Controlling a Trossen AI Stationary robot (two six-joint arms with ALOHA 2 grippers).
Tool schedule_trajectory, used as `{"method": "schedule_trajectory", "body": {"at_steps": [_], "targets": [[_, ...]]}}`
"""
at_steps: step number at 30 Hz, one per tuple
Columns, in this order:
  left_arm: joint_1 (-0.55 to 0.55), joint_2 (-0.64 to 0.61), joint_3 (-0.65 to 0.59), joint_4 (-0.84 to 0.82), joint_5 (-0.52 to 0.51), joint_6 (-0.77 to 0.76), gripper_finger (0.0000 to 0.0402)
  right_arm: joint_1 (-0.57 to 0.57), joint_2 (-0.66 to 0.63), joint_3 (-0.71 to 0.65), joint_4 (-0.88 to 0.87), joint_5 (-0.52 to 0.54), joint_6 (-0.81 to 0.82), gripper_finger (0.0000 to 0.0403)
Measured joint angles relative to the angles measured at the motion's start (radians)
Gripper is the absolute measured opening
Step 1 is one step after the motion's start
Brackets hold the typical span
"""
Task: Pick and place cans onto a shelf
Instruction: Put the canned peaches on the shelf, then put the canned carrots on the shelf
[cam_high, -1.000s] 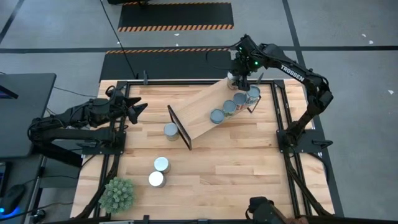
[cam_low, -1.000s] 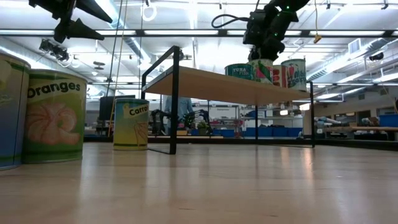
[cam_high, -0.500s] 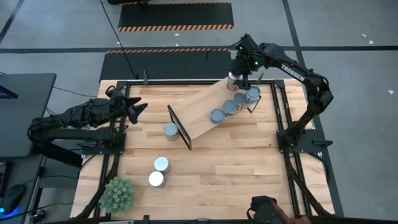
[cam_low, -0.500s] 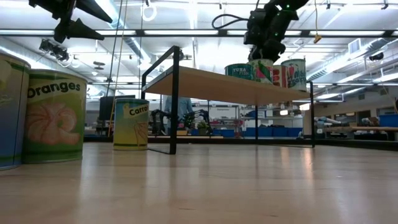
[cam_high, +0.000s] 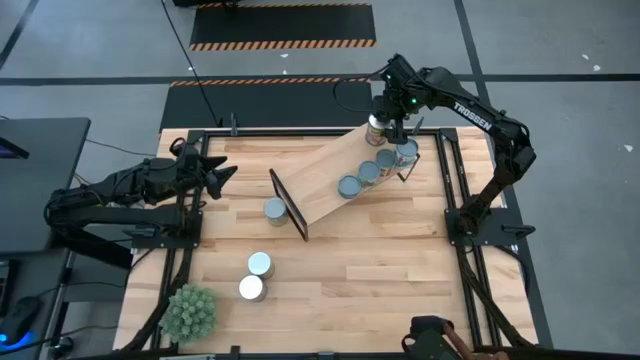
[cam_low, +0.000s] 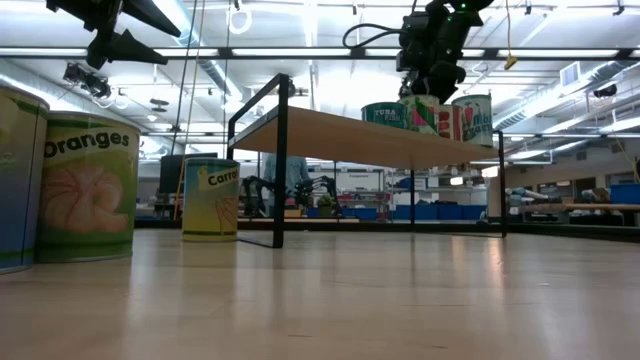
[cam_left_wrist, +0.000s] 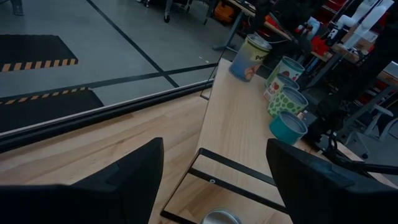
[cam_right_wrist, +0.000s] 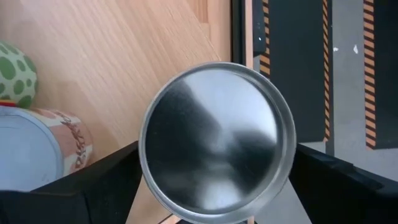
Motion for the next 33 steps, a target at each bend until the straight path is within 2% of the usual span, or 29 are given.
{"method": "schedule_trajectory", "body": {"at_steps": [4,11,20,28,33], "targets": [[0.000,0.000,0.000,0.000,0.000,0.001,0.0288,0.000,0.000,0.000,0.001,0.026,-0.014,0.0383],[0.000,0.000,0.000,0.000,0.000,0.001,0.0288,0.000,0.000,0.000,-0.004,0.134,-0.066,0.0383],[0.000,0.000,0.000,0.000,0.000,0.002,0.0288,0.000,-0.002,0.000,-0.013,0.151,-0.067,0.0380],[0.000,0.000,0.000,-0.001,0.007,0.003,0.0288,-0.013,-0.046,0.000,-0.013,0.205,-0.067,0.0373],[0.000,0.000,0.000,-0.001,0.007,0.008,0.0288,-0.019,-0.081,0.000,-0.017,0.279,-0.055,0.0373]]}}
